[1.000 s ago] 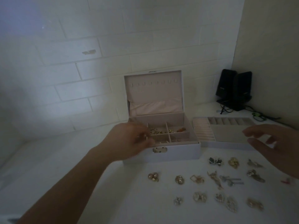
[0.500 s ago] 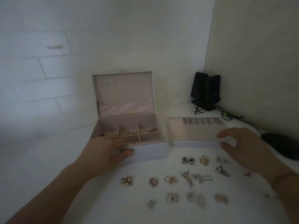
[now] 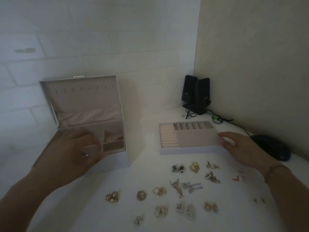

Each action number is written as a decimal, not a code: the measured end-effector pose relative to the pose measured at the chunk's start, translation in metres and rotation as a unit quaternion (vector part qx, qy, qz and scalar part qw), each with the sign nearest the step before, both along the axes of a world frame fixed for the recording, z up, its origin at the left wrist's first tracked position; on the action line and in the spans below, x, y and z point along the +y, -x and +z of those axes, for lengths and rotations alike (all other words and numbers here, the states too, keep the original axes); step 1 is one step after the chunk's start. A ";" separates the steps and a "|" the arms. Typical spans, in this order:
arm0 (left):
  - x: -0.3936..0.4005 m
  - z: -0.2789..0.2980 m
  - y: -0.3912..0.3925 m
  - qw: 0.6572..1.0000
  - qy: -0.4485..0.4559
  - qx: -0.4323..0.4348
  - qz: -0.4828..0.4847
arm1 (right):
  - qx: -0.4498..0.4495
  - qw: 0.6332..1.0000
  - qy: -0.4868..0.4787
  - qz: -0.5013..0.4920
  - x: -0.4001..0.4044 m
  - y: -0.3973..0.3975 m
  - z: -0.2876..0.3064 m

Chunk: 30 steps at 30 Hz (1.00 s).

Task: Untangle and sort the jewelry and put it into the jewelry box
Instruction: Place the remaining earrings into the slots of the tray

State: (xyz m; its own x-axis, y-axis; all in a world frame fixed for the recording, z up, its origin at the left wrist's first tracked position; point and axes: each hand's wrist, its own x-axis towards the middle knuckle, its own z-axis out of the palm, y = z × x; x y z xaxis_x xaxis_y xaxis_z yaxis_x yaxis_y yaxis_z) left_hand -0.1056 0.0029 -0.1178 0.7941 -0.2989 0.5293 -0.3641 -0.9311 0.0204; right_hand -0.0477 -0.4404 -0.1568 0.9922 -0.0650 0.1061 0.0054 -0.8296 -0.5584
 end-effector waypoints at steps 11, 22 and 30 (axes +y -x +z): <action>-0.158 -0.036 -0.076 0.971 -0.056 0.200 -0.118 | -0.029 0.999 0.042 -0.015 -0.001 -0.006 -0.004; -0.141 -0.029 -0.073 0.958 0.007 0.237 -0.162 | -0.051 0.998 -0.014 -0.021 -0.003 -0.006 -0.005; -0.132 -0.025 -0.069 0.957 -0.018 0.244 -0.158 | -0.087 0.995 0.048 -0.018 0.003 -0.008 -0.004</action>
